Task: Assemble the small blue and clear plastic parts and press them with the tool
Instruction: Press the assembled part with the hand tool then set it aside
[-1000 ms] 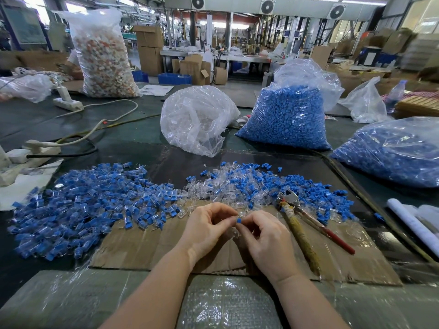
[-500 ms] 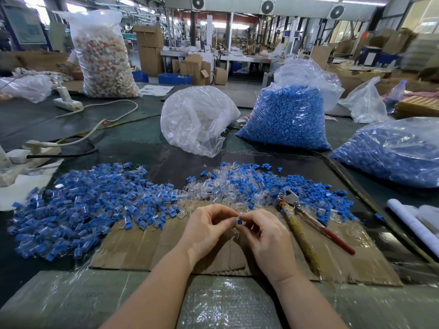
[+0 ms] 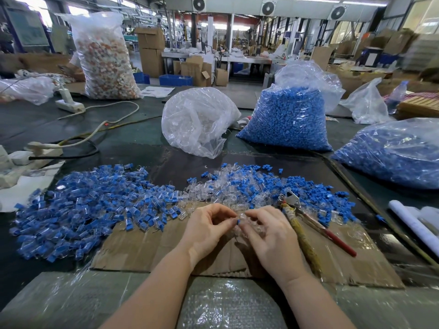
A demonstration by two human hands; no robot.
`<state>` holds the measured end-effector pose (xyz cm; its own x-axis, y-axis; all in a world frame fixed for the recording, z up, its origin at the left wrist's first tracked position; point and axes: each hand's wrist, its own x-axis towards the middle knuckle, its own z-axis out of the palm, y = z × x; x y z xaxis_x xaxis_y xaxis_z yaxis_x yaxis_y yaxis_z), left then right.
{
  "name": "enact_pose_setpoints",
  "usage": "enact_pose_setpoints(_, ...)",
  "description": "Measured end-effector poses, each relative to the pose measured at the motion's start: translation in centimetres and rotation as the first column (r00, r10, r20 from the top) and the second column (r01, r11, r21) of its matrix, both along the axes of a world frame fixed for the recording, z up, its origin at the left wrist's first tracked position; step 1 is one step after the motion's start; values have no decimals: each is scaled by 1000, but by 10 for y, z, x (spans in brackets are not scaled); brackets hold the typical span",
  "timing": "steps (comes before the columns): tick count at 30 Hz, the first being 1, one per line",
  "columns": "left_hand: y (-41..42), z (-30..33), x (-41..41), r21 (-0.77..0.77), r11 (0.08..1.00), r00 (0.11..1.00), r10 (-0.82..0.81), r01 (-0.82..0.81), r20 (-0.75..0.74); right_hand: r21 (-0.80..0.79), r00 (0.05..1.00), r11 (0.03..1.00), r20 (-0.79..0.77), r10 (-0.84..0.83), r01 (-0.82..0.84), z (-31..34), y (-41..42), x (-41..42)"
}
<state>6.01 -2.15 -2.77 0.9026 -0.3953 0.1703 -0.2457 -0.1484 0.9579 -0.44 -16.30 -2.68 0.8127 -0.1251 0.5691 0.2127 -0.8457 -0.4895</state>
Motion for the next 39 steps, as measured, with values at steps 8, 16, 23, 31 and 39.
enact_pose_setpoints(8,-3,0,4,-42,998,997,47,-49,-58,-454,484,735,-557,-675,503,26,-47,-10)
enact_pose_setpoints(16,-3,6,8,-90,992,981,73,-90,-178,-448,470,738,-575,-670,504,29,-46,-10)
enact_pose_setpoints(23,-3,13,16,-193,967,934,89,-164,-346,-221,725,920,-567,-391,323,51,-30,-10)
enact_pose_setpoints(31,-7,18,17,-204,953,927,144,-224,-346,411,726,905,-656,207,113,59,-8,-14)
enact_pose_setpoints(39,-9,20,17,-143,946,904,221,-290,-366,482,602,874,-717,351,64,65,-10,-14)
